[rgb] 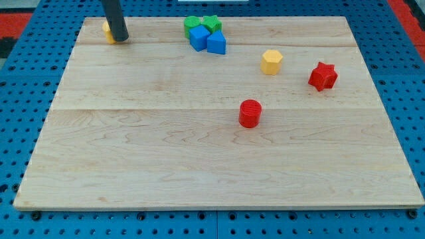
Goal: Slightly move the green circle into the green star
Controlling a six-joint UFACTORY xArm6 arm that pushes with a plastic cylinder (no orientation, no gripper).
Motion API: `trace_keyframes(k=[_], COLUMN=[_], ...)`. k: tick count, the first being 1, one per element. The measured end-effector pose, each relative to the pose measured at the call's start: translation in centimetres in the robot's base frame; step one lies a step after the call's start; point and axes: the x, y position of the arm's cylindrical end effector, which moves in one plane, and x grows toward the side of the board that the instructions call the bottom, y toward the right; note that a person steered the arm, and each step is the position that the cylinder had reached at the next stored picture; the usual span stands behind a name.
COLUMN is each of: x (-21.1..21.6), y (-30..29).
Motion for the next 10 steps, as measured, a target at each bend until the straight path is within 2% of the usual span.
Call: trace_keyframes(k=[5, 6, 8, 10], x=[0.0, 0.0, -3.7, -5.4], y=[3.4, 10.4, 13.3, 6.7])
